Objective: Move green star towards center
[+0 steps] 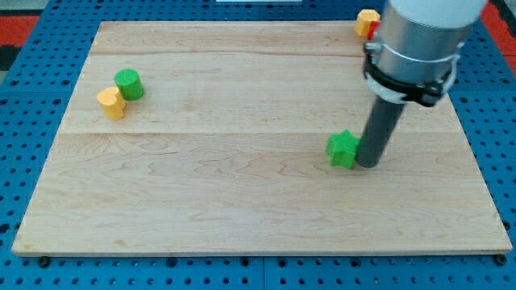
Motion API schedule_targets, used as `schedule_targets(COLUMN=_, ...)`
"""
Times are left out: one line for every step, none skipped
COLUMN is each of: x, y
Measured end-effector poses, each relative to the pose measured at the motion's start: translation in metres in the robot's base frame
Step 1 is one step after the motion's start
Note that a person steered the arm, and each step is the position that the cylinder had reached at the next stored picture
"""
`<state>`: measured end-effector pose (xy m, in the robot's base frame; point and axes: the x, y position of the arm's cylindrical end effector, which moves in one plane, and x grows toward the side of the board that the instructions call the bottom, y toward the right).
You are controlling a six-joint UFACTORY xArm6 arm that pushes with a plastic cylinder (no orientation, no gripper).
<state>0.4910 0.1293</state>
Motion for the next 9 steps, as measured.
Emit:
schedule_targets(x=-0.015, y=-0.029)
schedule_targets(x=-0.016, y=-0.032)
schedule_targets(x=-0.016, y=-0.066)
schedule_targets(x=-0.026, y=-0.104)
schedule_targets(x=-0.030, y=-0.104)
schedule_targets(x=-0.032, y=-0.104)
schedule_targets(x=-0.032, y=-0.101)
schedule_targets(x=-0.032, y=-0.100)
schedule_targets(x=-0.032, y=-0.095)
